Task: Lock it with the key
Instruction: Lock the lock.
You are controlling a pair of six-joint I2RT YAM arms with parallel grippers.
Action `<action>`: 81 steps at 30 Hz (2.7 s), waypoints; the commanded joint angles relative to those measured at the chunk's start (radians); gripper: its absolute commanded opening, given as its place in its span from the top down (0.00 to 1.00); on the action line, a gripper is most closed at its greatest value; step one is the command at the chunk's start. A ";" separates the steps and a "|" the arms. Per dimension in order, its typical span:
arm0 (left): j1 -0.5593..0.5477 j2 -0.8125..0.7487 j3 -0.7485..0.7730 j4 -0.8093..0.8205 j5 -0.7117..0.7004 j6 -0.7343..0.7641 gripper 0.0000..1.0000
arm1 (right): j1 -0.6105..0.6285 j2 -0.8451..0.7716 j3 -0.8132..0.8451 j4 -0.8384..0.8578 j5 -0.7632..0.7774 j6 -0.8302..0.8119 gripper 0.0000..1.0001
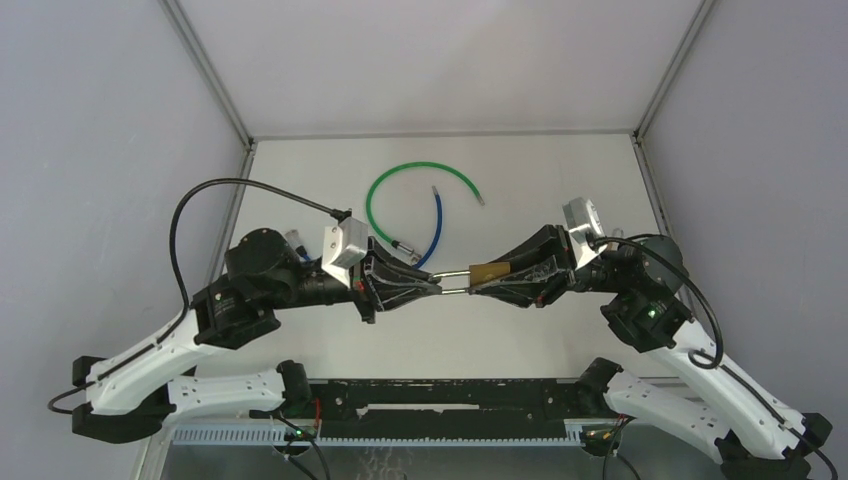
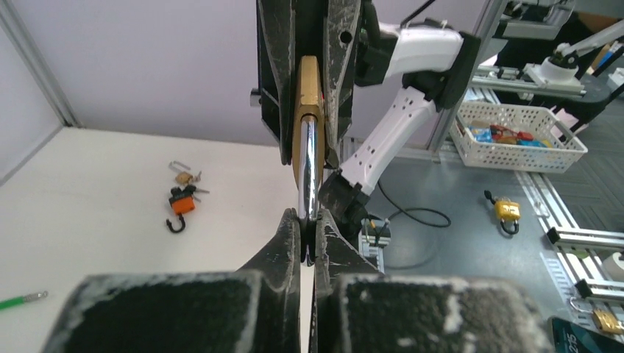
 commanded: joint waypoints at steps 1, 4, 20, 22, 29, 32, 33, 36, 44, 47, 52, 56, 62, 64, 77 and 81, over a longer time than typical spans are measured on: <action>-0.018 0.054 -0.047 0.194 -0.025 -0.031 1.00 | 0.050 0.016 -0.012 0.164 0.105 -0.009 1.00; -0.022 0.066 -0.067 0.209 -0.039 -0.028 1.00 | 0.048 0.022 -0.019 0.203 0.118 0.022 1.00; -0.113 0.098 -0.032 0.212 -0.083 0.197 1.00 | -0.010 0.035 0.043 0.171 -0.189 0.081 1.00; -0.131 0.100 -0.020 0.212 -0.087 0.230 1.00 | -0.007 0.043 0.059 0.135 -0.204 0.057 1.00; -0.212 0.096 -0.067 0.294 -0.161 0.349 1.00 | 0.040 0.054 0.059 0.151 -0.128 0.031 1.00; -0.213 0.088 -0.101 0.357 -0.148 0.269 1.00 | 0.083 0.051 0.059 0.112 -0.018 -0.023 1.00; -0.214 0.087 -0.107 0.363 -0.135 0.232 1.00 | 0.099 0.049 0.060 0.091 0.022 -0.050 1.00; -0.213 0.092 -0.110 0.359 -0.115 0.138 1.00 | 0.132 0.043 0.059 0.055 0.125 -0.117 1.00; -0.205 0.111 -0.126 0.387 -0.086 0.115 1.00 | 0.162 0.057 0.059 0.096 0.161 -0.132 1.00; -0.171 0.123 -0.155 0.409 -0.071 0.070 1.00 | 0.175 0.047 0.066 0.080 0.197 -0.135 1.00; -0.140 0.179 -0.137 0.383 -0.041 0.015 1.00 | 0.180 0.039 0.096 -0.080 0.303 -0.163 1.00; -0.143 0.231 -0.096 0.377 -0.038 -0.009 1.00 | 0.171 0.028 0.096 -0.120 0.366 -0.176 1.00; -0.167 0.280 -0.057 0.307 -0.039 -0.015 1.00 | 0.116 0.017 0.108 -0.141 0.429 -0.172 1.00; -0.173 0.290 -0.053 0.308 -0.038 -0.018 1.00 | 0.103 0.028 0.122 -0.157 0.448 -0.178 1.00; -0.184 0.355 0.011 0.291 -0.008 -0.048 1.00 | 0.046 0.154 0.194 -0.165 0.499 -0.224 1.00; -0.185 0.360 0.012 0.291 -0.003 -0.057 1.00 | 0.035 0.194 0.196 -0.141 0.492 -0.220 1.00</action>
